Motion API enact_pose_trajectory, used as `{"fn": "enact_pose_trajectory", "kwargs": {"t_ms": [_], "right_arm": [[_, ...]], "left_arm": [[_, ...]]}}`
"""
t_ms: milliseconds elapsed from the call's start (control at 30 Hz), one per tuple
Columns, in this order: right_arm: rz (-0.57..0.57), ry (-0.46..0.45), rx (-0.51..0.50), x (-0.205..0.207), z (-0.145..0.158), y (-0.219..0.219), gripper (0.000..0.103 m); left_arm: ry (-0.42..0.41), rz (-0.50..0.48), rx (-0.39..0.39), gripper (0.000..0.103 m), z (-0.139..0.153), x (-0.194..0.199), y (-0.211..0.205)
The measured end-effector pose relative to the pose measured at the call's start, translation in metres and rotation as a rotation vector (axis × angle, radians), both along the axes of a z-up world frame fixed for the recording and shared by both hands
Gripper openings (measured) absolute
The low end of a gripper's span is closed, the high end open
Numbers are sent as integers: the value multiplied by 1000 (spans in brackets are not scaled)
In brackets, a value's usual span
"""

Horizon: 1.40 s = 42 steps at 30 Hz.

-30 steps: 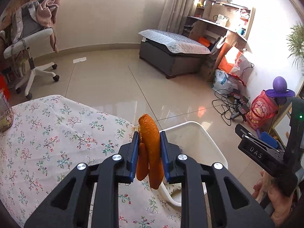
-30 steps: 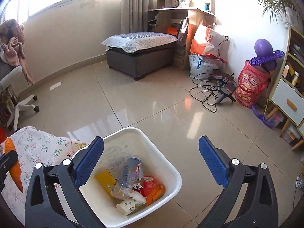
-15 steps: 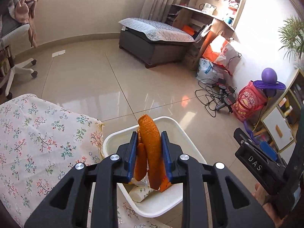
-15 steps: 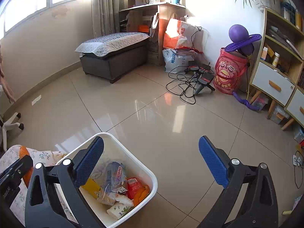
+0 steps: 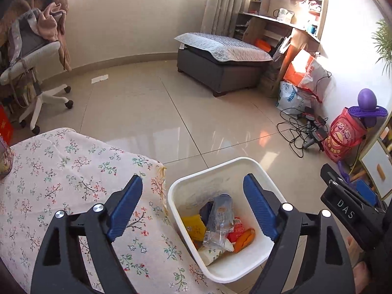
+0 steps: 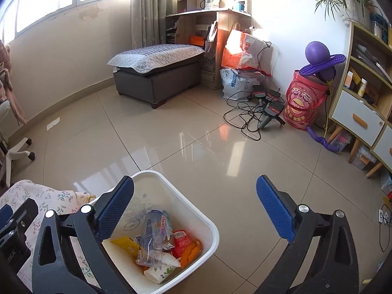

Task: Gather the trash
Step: 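Move both tools back over the table toward the tissue and card box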

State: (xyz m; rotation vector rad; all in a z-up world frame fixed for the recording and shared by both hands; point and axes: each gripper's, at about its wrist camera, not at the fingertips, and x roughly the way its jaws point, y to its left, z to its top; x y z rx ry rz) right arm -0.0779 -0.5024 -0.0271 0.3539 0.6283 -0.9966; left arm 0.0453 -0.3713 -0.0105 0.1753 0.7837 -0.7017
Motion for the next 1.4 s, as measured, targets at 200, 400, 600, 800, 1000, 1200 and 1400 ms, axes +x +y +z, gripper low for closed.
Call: {"fn": "enact_pose_trajectory", "kwargs": {"t_ms": [200, 400, 600, 800, 1000, 1200, 1400], "right_arm": [[113, -4, -20, 32, 4, 42, 96], [236, 1, -36, 65, 5, 89, 96], [363, 22, -91, 95, 4, 141, 96], [489, 58, -117, 126, -1, 191, 96], [592, 76, -160, 151, -3, 237, 96], [659, 93, -78, 171, -18, 284, 96], [737, 140, -68, 188, -32, 328, 96]], "left_arm": [[-59, 115, 33, 91, 2, 17, 44], [-51, 220, 55, 91, -2, 41, 101], [-30, 300, 80, 92, -11, 59, 160], [-9, 393, 111, 92, -22, 80, 223], [25, 490, 134, 92, -33, 100, 286], [52, 565, 204, 92, -47, 125, 342], [102, 681, 243, 92, -67, 167, 402]]}}
